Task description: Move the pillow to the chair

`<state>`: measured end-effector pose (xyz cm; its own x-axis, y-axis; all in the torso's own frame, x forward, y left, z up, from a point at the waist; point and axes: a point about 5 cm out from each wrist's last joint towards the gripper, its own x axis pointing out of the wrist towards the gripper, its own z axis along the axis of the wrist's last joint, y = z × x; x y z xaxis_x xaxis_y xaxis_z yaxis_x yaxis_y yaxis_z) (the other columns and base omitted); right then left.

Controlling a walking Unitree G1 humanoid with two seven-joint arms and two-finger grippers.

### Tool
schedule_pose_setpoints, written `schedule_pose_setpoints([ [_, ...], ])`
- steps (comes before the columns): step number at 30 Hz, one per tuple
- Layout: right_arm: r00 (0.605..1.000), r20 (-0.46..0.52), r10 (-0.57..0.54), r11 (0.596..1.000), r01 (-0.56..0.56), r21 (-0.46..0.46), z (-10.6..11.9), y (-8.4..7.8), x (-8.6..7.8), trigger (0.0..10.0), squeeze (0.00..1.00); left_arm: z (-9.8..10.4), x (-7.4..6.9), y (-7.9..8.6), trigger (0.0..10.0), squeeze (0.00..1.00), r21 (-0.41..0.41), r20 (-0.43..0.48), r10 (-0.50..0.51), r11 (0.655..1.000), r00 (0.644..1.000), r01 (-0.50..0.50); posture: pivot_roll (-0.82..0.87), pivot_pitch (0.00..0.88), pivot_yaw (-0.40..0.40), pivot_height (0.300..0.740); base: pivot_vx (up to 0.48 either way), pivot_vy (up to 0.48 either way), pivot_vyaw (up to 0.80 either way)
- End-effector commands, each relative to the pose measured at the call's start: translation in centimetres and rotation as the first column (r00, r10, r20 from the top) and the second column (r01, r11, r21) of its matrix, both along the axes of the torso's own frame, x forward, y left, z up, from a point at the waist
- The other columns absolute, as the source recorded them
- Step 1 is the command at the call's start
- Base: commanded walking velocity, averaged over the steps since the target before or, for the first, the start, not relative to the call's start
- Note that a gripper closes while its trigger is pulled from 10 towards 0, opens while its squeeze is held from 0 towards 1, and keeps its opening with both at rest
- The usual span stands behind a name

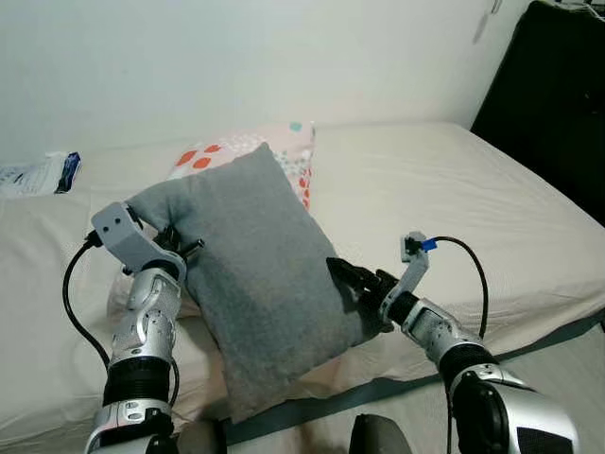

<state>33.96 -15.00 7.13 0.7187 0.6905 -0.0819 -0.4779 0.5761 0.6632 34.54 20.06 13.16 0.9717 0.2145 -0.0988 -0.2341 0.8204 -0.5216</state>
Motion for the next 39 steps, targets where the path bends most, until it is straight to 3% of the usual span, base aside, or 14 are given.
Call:
schedule_pose_setpoints([
  [1, 0.997, -0.040, 0.065, 0.998, -0.065, 0.000, -0.9, 0.9, -0.8, 10.0, 0.00, 0.4, 0.2, 0.0, 0.0, 0.00, -0.002, 0.004, 0.001, 1.000, 1.000, -0.001, 0.14, 0.000, -0.054, 0.584, 0.000, 0.000, 0.00],
  [5, 0.994, -0.087, 0.062, 0.995, -0.068, -0.070, -2.2, 1.4, -1.4, 10.0, 0.00, 0.4, 0.3, -0.2, 0.0, 0.00, -0.003, 0.007, -0.003, 1.000, 1.000, 0.003, 0.14, 0.000, -0.056, 0.584, 0.000, 0.000, 0.00],
  [6, 0.993, -0.114, -0.029, 0.994, 0.016, -0.112, -2.5, 0.6, -1.2, 10.0, 0.00, 0.4, 0.3, -0.2, 0.0, 0.00, -0.004, 0.007, -0.003, 1.000, 1.000, 0.003, 0.14, 0.000, -0.056, 0.584, 0.000, 0.000, 0.00],
  [11, 0.986, -0.138, -0.096, 0.988, 0.078, -0.135, -2.6, 0.0, -1.1, 10.0, 0.00, 0.5, 0.4, -0.2, 0.0, 0.00, -0.004, 0.007, -0.004, 1.000, 1.000, 0.004, 0.14, 0.000, -0.054, 0.584, 0.000, 0.000, 0.00],
  [12, 0.979, -0.153, -0.134, 0.985, 0.114, -0.128, -2.6, -0.4, -1.0, 9.3, 0.00, 0.5, 0.4, -0.2, 0.0, 0.00, -0.004, 0.008, -0.005, 1.000, 1.000, 0.005, 0.14, 0.000, -0.055, 0.584, 0.000, 0.000, 0.00],
  [14, 0.979, -0.153, -0.134, 0.985, 0.114, -0.128, -2.6, -0.4, -1.0, 9.3, 0.00, 0.5, 0.4, -0.2, 0.0, 0.00, -0.004, 0.008, -0.005, 1.000, 1.000, 0.005, 0.14, 0.000, -0.055, 0.584, 0.000, 0.000, 0.00],
  [15, 0.972, -0.162, -0.168, 0.981, 0.149, -0.125, -2.6, -0.7, -0.9, 1.7, 0.00, 0.5, 0.4, -0.2, 0.0, 0.00, -0.005, 0.009, -0.006, 1.000, 1.000, 0.006, 0.14, 0.000, -0.055, 0.584, 0.000, 0.000, 0.00],
  [16, 0.967, -0.164, -0.193, 0.977, 0.174, -0.126, -2.5, -1.0, -0.8, 0.0, 0.00, 0.5, 0.5, -0.2, 0.0, 0.00, -0.005, 0.009, -0.007, 1.000, 1.000, 0.007, 0.14, 0.000, -0.054, 0.584, 0.000, 0.000, 0.00],
  [24, 0.959, -0.149, -0.242, 0.964, 0.219, -0.153, -2.3, -1.9, -0.5, 0.0, 0.00, 0.4, 0.5, -0.3, 0.0, 0.00, -0.003, 0.009, -0.016, 1.000, 1.000, 0.016, 0.14, 0.000, -0.049, 0.584, 0.000, 0.000, 0.00],
  [32, 0.962, -0.148, -0.228, 0.967, 0.206, -0.152, -2.1, -1.6, -0.4, 0.0, 0.00, 0.5, 0.6, -0.4, 0.0, 0.00, -0.001, 0.011, -0.021, 1.000, 1.000, 0.021, 0.14, 0.000, -0.050, 0.584, 0.000, 0.000, 0.00],
  [36, 0.991, -0.077, -0.109, 0.992, 0.103, -0.070, -1.1, -0.3, -0.1, 0.0, 0.00, 0.5, 0.6, -0.5, 0.0, 0.00, 0.002, 0.014, -0.024, 1.000, 1.000, 0.024, 0.14, 0.000, -0.053, 0.584, 0.000, 0.000, 0.00],
  [37, 0.999, -0.026, -0.036, 0.999, 0.035, -0.015, -0.5, 0.3, -0.1, 6.1, 0.00, 0.5, 0.5, -0.5, 0.0, 0.00, 0.002, 0.016, -0.026, 1.000, 1.000, 0.026, 0.14, 0.000, -0.055, 0.584, 0.000, 0.000, 0.00],
  [39, 0.999, -0.026, -0.036, 0.999, 0.035, -0.015, -0.5, 0.3, -0.1, 6.1, 0.00, 0.5, 0.5, -0.5, 0.0, 0.00, 0.002, 0.016, -0.026, 1.000, 1.000, 0.026, 0.14, 0.000, -0.055, 0.584, 0.000, 0.000, 0.00],
])
